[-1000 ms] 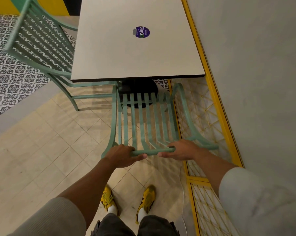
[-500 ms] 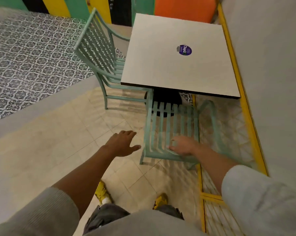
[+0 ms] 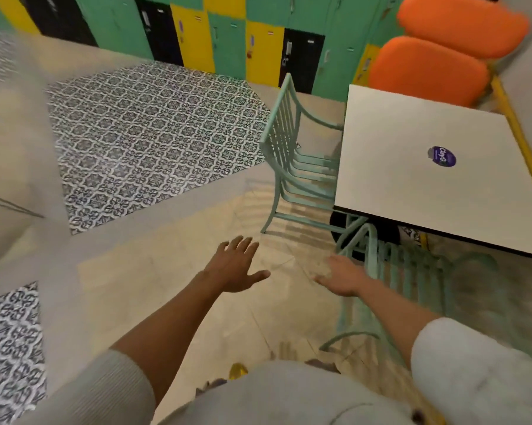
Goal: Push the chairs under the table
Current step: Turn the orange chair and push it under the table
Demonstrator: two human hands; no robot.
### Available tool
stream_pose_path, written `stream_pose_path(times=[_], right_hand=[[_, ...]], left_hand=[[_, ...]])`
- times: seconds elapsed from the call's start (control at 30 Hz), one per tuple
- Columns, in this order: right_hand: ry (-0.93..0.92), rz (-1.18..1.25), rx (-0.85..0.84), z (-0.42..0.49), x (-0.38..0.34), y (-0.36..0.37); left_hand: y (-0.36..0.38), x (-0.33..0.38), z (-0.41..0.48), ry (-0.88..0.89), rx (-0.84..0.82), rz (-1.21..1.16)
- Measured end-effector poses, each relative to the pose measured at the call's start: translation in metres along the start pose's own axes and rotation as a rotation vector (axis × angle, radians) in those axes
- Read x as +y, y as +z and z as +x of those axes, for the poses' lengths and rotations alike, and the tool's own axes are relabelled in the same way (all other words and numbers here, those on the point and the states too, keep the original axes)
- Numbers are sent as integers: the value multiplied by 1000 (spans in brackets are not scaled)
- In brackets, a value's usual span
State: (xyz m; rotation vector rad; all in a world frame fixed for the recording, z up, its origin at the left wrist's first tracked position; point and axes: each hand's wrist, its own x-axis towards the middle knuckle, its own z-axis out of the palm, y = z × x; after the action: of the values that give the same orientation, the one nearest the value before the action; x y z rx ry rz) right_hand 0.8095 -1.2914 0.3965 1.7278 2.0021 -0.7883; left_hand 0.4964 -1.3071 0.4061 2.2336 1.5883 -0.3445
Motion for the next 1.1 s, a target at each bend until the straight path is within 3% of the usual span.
stream_pose_path(times=[0.27,0.53,0.77,0.93,1.1], right_hand=[[-30,29,136,111,-90,-113],[-2,118,345,267,-141,-228],[132,252,255,406,-144,-336],[170,259,129,464,-124,-401],[270,340,171,512,-101,-460]], left_hand=[[-84,-123,72,-14,87,31],[-199,-239,224,-16,133,89],[-305,-333,376,31,-69,112],[-361,-378,478,109,-88,154],[-416,-411,586,192,-77,152]])
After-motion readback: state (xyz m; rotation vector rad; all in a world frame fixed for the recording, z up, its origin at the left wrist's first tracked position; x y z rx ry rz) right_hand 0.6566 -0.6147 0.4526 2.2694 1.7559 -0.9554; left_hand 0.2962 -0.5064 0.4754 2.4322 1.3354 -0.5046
